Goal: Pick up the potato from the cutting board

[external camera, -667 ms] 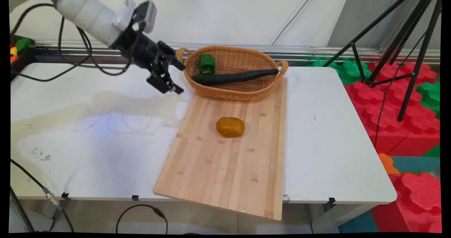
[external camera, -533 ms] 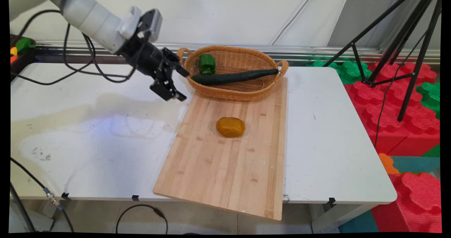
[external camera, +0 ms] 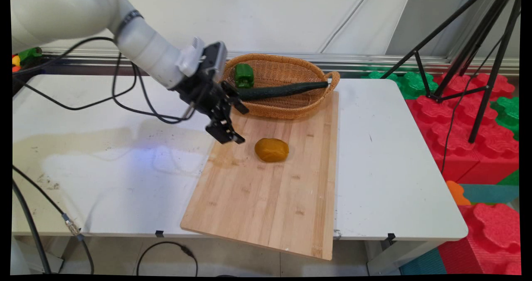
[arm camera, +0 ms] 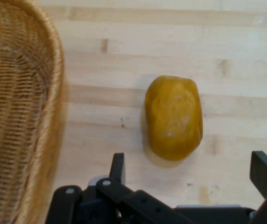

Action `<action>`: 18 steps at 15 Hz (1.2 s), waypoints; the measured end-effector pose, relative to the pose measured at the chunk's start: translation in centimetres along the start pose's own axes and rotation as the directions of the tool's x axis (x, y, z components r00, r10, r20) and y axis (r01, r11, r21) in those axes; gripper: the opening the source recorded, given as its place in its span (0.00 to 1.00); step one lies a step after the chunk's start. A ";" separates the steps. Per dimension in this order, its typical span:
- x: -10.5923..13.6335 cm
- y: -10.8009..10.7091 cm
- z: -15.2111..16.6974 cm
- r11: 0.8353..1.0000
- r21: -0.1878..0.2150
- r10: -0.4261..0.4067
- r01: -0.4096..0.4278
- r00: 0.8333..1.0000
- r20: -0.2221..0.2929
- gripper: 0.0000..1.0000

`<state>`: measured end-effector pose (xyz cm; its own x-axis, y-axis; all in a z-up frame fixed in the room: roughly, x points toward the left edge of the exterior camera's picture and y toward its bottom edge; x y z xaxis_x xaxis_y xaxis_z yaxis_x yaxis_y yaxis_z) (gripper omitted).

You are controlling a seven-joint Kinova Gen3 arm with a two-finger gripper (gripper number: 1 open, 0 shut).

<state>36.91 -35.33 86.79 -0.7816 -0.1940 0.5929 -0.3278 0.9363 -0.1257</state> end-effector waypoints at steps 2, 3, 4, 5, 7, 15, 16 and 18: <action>0.4 0.2 1.4 1.000 -0.005 0.002 -0.002 1.000 0.009 1.00; 0.6 0.3 2.3 1.000 -0.008 0.004 -0.004 1.000 0.016 1.00; 0.8 0.3 3.2 1.000 -0.010 0.003 -0.003 1.000 0.023 1.00; 1.0 0.3 4.1 1.000 -0.011 0.003 -0.002 1.000 0.030 1.00; 1.2 0.3 5.7 1.000 -0.015 0.001 0.000 0.999 0.042 1.00; 1.8 0.0 9.8 1.000 -0.028 -0.009 0.011 0.997 0.071 1.00; 1.9 0.0 10.2 0.999 -0.030 -0.011 0.014 0.997 0.071 1.00; 2.1 -0.1 10.8 0.999 -0.033 -0.014 0.016 0.997 0.071 1.00</action>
<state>29.53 -38.95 79.47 -0.8124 -0.2274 0.5370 -0.3228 0.9423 -0.0893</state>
